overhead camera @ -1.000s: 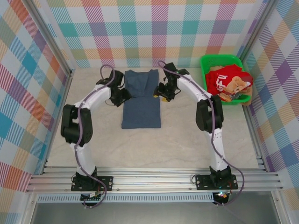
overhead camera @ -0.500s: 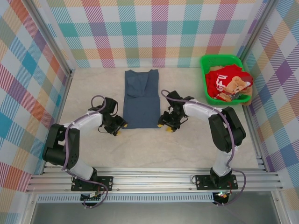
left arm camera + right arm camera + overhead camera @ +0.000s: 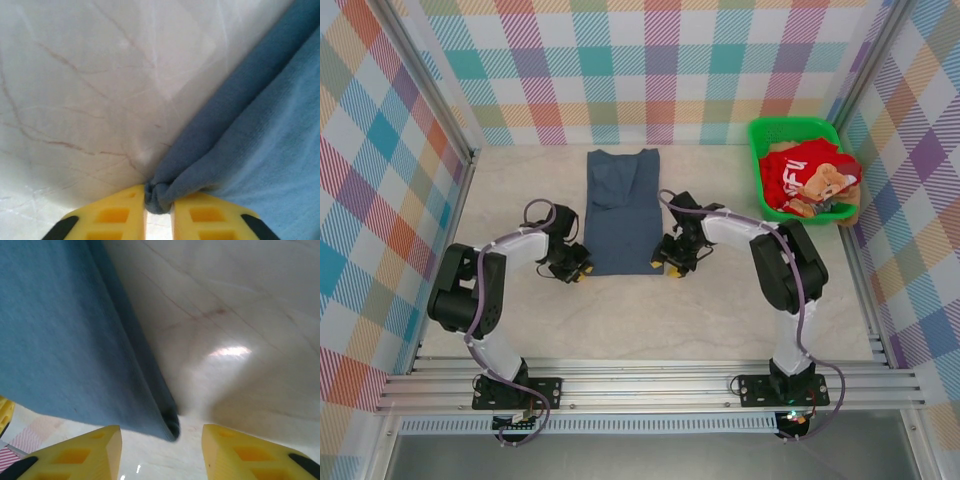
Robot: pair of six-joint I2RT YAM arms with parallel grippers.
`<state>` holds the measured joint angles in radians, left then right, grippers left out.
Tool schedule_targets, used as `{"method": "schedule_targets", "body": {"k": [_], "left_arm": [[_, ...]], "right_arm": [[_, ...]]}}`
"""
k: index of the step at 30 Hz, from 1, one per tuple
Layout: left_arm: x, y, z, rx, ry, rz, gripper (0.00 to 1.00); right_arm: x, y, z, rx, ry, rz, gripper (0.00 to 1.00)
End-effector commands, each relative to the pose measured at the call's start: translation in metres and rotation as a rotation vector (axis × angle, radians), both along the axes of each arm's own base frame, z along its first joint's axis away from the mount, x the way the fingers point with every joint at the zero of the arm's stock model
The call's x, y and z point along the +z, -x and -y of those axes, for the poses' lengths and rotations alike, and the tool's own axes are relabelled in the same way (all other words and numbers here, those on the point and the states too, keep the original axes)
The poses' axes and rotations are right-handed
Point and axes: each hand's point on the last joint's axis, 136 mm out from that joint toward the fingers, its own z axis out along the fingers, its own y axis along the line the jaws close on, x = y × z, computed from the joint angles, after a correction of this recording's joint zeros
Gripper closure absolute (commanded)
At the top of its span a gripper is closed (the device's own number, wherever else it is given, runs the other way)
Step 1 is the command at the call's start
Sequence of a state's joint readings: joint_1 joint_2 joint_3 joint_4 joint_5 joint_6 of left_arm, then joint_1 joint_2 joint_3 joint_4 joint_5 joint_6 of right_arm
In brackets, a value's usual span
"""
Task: Fold and stack the t-shirts
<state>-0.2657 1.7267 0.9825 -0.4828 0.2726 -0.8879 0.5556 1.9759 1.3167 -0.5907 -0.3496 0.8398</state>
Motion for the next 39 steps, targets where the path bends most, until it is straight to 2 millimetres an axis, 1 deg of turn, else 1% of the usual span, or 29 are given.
{"method": "schedule_targets", "body": {"k": [1, 3, 6, 7, 9, 11, 13, 15, 18, 20, 24, 29, 31, 32, 34, 36, 39], "left_arm": [[0.01, -0.029, 0.01, -0.029, 0.027, 0.102, 0.85], [0.008, -0.028, 0.01, -0.033, 0.028, 0.1, 0.87], [0.009, -0.028, 0.01, -0.038, 0.024, 0.106, 0.93], [0.011, -0.028, 0.01, -0.041, 0.025, 0.108, 0.95], [0.012, -0.027, 0.011, -0.053, 0.028, 0.108, 0.97], [0.012, -0.025, 0.011, -0.063, 0.023, 0.103, 0.98], [0.012, -0.023, 0.011, -0.07, 0.021, 0.102, 0.98], [0.013, -0.023, 0.01, -0.071, 0.018, 0.101, 0.99], [0.013, -0.024, 0.01, -0.071, 0.013, 0.103, 0.99], [0.013, -0.024, 0.01, -0.071, 0.015, 0.104, 0.99], [0.014, -0.025, 0.013, -0.077, 0.023, 0.106, 0.99], [0.013, -0.026, 0.014, -0.083, 0.022, 0.101, 0.99], [0.013, -0.027, 0.014, -0.084, 0.021, 0.104, 1.0], [0.013, -0.027, 0.014, -0.085, 0.021, 0.102, 1.0], [0.014, -0.027, 0.015, -0.092, 0.023, 0.104, 1.0], [0.016, -0.024, 0.016, -0.102, 0.023, 0.099, 1.0], [0.019, -0.013, 0.02, -0.134, 0.02, 0.075, 1.0]], "right_arm": [[-0.003, -0.002, -0.009, 0.004, 0.008, -0.019, 0.58], [-0.007, -0.003, -0.011, 0.002, 0.014, -0.023, 0.62], [-0.012, -0.004, -0.012, -0.005, 0.021, -0.037, 0.73], [-0.012, -0.005, -0.011, -0.009, 0.033, -0.035, 0.76], [-0.011, -0.01, -0.007, -0.005, 0.064, -0.009, 0.79], [-0.009, -0.013, -0.002, 0.009, 0.094, 0.016, 0.77], [-0.004, -0.015, 0.001, 0.027, 0.113, 0.031, 0.67], [0.001, -0.015, 0.006, 0.029, 0.129, 0.045, 0.61], [0.008, -0.014, 0.011, 0.028, 0.14, 0.067, 0.58], [0.006, -0.013, 0.009, 0.033, 0.138, 0.061, 0.59], [-0.008, -0.014, 0.005, 0.037, 0.136, 0.033, 0.65], [-0.011, -0.022, -0.003, 0.038, 0.126, 0.04, 0.74], [-0.012, -0.025, -0.005, 0.039, 0.121, 0.039, 0.79], [-0.011, -0.026, -0.007, 0.041, 0.117, 0.041, 0.83], [-0.008, -0.027, -0.008, 0.042, 0.115, 0.052, 0.93], [-0.002, -0.025, -0.005, 0.042, 0.123, 0.067, 1.0], [0.007, -0.014, 0.006, 0.035, 0.139, 0.08, 1.0]]}}
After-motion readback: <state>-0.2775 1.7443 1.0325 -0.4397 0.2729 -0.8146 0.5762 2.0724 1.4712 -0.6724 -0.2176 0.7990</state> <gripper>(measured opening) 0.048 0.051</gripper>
